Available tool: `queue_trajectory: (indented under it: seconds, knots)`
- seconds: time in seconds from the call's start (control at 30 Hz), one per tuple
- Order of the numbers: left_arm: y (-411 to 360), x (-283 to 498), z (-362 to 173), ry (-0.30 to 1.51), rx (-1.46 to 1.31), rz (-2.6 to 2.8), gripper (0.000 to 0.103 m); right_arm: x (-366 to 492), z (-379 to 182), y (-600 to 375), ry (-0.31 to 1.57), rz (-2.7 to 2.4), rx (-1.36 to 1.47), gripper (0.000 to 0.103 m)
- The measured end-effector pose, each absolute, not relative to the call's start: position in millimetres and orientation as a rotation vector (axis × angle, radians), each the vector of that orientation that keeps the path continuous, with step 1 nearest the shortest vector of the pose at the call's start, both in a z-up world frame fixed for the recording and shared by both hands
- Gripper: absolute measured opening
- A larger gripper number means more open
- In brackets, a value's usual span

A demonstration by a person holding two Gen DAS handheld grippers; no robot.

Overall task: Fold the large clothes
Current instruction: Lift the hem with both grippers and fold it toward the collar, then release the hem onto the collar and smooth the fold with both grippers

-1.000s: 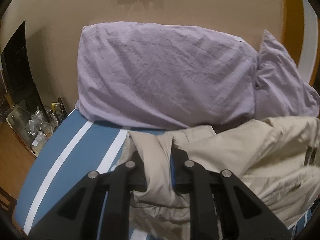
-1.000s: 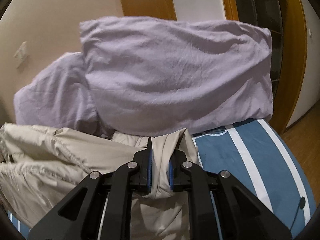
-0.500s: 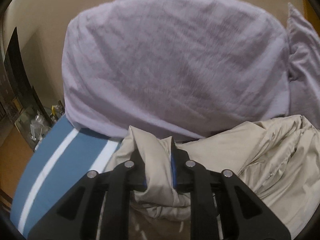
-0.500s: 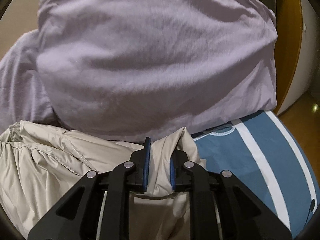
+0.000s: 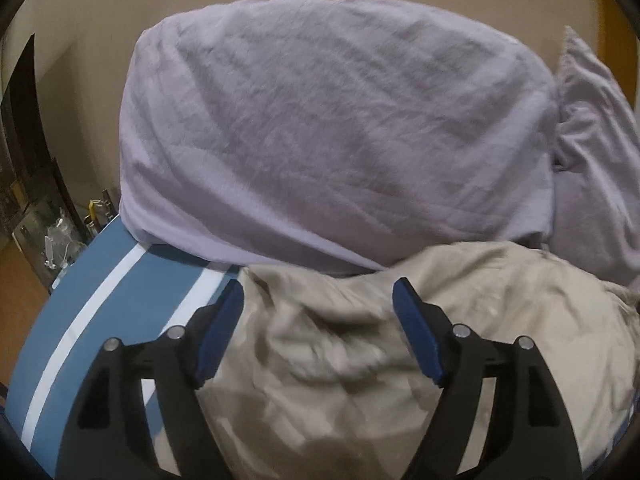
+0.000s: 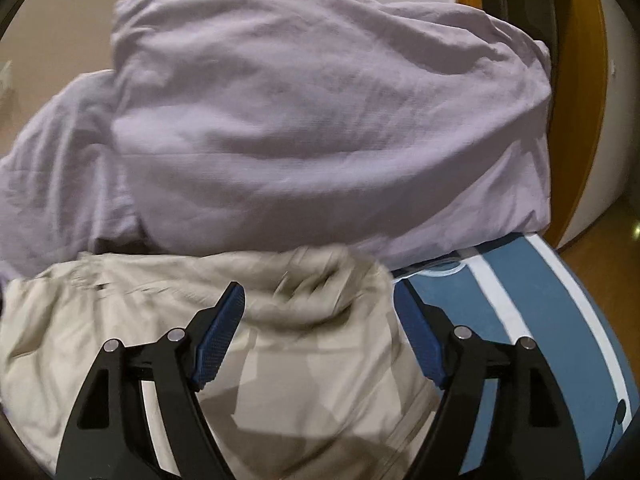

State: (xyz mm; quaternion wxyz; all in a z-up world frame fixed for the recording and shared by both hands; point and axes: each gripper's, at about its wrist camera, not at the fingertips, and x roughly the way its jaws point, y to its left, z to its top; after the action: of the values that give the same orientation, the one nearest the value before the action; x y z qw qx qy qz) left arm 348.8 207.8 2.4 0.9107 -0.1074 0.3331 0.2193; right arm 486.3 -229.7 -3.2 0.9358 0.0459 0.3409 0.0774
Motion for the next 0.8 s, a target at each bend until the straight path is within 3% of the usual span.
queue_trajectory:
  seconds: [0.17, 0.4, 0.8]
  knots:
    - [170, 329, 15, 0.665, -0.23, 0.357, 0.086, 460, 2, -201, 0.7, 0.255, 0.082, 0.078]
    - [112, 320, 11, 0.647, -0.166, 0.269, 0.088, 435, -7, -157, 0.693, 0.338, 0.009, 0.078]
    - [108, 354, -20, 0.68, -0.112, 0.364, 0.09, 425, -2, -97, 0.647, 0.469, -0.03, 0.078]
